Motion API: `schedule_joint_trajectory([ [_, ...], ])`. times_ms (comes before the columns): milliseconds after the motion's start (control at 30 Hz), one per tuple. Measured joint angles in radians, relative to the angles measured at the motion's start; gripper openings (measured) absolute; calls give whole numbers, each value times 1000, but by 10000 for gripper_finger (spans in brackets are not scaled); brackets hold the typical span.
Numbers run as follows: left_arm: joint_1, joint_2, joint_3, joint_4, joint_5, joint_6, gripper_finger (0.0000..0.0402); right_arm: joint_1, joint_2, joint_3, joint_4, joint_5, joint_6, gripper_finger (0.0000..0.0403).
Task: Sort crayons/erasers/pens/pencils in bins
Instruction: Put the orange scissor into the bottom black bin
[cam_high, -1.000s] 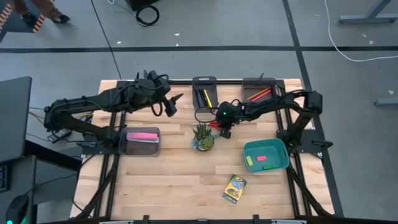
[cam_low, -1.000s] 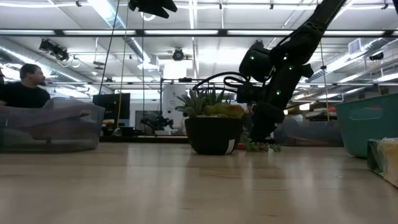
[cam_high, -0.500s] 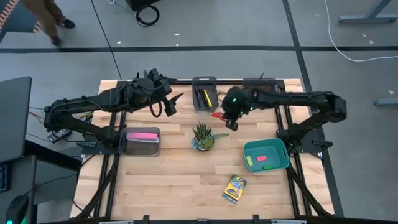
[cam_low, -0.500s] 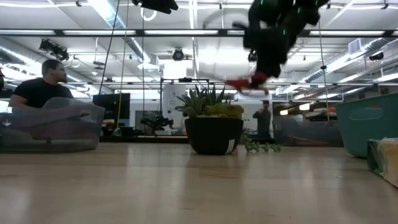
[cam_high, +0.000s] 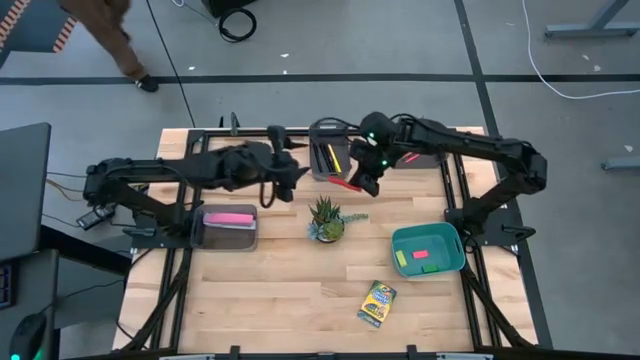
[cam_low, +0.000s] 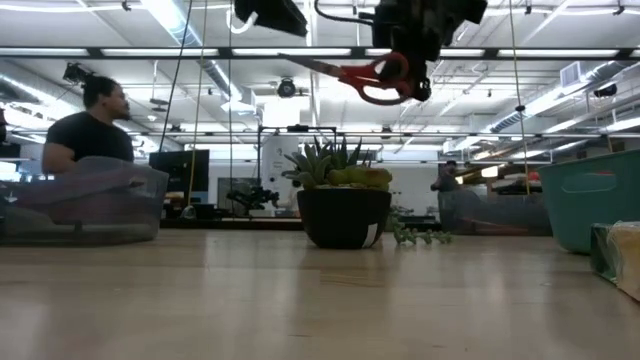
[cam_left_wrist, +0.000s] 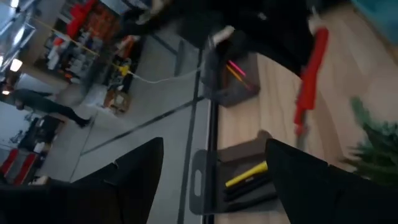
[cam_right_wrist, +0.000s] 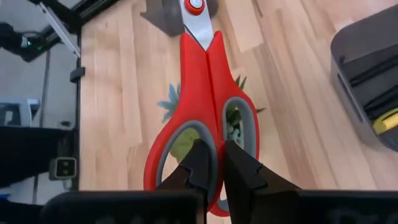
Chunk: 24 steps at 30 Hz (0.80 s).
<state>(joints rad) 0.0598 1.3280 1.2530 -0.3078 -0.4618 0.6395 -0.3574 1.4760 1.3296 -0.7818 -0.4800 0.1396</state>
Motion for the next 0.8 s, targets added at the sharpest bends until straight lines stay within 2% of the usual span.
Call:
schedule_joint_trajectory([
  [167,-27,53,0,-12,1,35,288,6,20,71,-11,0,40,30],
  [367,-51,62,0,-25,21,36,284,-16,19,81,-17,0,35,30],
  [800,13,69,0,-115,26,31,224,15,19,81,-16,-27,22,30],
])
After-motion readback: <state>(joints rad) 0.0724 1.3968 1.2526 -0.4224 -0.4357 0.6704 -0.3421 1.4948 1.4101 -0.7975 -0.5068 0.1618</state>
